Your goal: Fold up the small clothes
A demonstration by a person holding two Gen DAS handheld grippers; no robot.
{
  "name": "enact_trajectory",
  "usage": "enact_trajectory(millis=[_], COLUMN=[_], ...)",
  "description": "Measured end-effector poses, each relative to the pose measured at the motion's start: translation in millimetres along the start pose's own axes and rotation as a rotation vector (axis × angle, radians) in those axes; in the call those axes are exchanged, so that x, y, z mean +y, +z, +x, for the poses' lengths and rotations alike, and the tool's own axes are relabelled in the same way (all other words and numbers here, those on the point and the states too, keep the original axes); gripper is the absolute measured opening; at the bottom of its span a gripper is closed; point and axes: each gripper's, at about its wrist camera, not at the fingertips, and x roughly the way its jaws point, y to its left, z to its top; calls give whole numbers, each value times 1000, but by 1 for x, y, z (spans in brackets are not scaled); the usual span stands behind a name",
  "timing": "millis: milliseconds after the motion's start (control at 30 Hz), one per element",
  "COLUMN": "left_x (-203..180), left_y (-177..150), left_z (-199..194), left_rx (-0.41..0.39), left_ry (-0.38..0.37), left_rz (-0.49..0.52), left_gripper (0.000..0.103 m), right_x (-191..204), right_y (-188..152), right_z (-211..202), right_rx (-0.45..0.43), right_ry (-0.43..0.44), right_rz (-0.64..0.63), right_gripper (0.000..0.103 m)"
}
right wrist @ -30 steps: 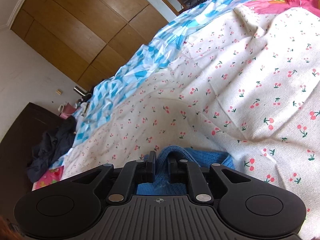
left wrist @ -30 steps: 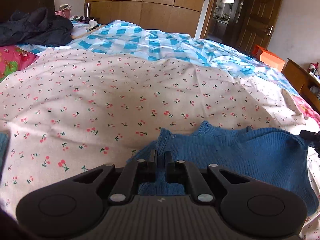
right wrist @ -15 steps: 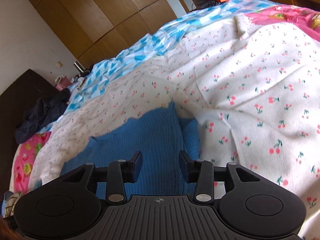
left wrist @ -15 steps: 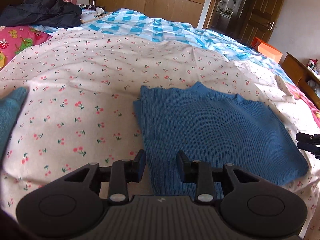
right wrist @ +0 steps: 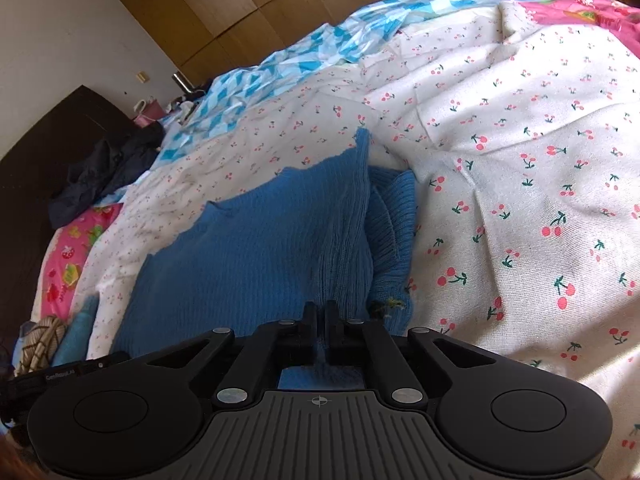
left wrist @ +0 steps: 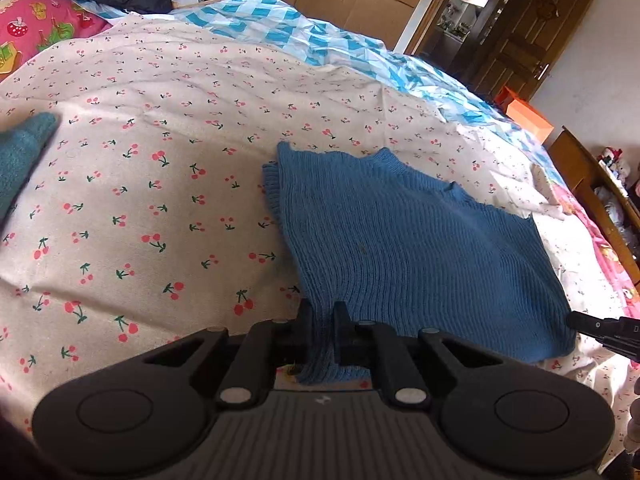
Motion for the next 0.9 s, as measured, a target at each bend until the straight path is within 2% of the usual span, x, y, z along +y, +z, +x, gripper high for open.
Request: enact_trajectory(millis=[100, 133, 167, 200, 233, 300, 367, 400, 500, 667, 800, 867, 900], left_x=[5, 7, 9, 10, 10, 7, 2, 1, -2, -9, -7, -6, -5], left_y=[-6, -8, -10, -9, -8, -5, -3, -1, 9, 33, 50, 59, 63], left_z=[12, 21, 27, 29, 27, 20, 19, 21, 34, 52, 64, 73, 76], left_rx=[40, 55, 66, 70, 67, 48, 32, 29, 27, -7, -15, -25, -31], left_ry=[40, 68, 76, 73, 69, 57, 72, 77, 63, 88, 110, 145, 152], left_rz=[-6, -8, -12, -22, -32, -16, 27, 43, 34, 70, 69, 77, 79], left_gripper=[15, 15, 15, 15, 15, 16, 21, 27, 30, 39, 40, 40, 40], right_x=[0, -3, -8, -14, -17, -15, -10, -9, -11, -15, -16, -13, -12], right_y=[-6, -8, -10, -10, -10, -8, -3, 1, 19, 48, 64, 70, 73], right_z=[-5, 2, 14, 23, 27, 19, 8, 6, 17, 62, 90, 102, 108], right_rx=[2, 11, 25, 55, 67, 30, -15, -37, -79, -97, -83, -67, -59], right_ry=[-18, -47, -93, -101, -92, -71, -67, -71, -76, -115, -120, -144, -153], right_rz=[-23, -25, -17, -2, 21, 27, -7, -16, -14, 2, 9, -15, -24], right_gripper=[4, 4, 5, 5, 10, 10, 16, 23, 36, 36, 36, 30, 21])
